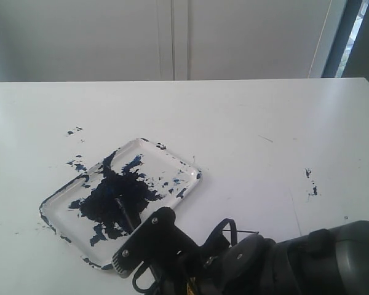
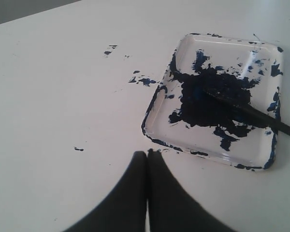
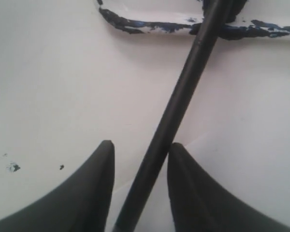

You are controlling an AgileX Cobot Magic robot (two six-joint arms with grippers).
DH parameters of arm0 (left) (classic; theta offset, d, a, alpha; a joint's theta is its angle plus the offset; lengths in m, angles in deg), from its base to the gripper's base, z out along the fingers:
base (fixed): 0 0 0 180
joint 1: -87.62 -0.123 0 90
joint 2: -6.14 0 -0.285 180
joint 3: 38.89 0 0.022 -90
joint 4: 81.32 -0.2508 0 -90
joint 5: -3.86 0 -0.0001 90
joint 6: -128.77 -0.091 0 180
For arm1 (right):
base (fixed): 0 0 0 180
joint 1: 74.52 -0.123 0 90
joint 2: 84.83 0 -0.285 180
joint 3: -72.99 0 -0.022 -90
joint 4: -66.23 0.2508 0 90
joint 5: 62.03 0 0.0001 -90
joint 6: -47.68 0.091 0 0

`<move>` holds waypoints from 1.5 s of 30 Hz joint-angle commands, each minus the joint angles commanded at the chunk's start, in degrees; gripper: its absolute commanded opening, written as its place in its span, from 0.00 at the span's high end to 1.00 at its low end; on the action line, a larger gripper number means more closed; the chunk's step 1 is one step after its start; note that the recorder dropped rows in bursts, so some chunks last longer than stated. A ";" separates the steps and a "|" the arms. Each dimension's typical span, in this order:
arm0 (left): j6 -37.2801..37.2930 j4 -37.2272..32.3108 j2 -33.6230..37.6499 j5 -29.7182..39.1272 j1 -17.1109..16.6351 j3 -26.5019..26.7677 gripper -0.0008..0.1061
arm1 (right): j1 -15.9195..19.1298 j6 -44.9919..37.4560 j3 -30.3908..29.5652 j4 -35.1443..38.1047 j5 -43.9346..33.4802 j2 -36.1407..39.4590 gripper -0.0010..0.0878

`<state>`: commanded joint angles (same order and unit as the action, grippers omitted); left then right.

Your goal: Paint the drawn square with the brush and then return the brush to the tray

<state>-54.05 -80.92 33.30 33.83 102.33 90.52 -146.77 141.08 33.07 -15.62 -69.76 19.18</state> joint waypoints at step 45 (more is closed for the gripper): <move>0.00 0.00 0.00 0.00 0.00 0.00 0.99 | 0.00 -17.26 -1.40 17.10 -9.13 -12.94 0.99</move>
<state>-54.05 -80.92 33.30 33.83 102.33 90.52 -146.77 123.82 31.67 1.48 -78.89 6.24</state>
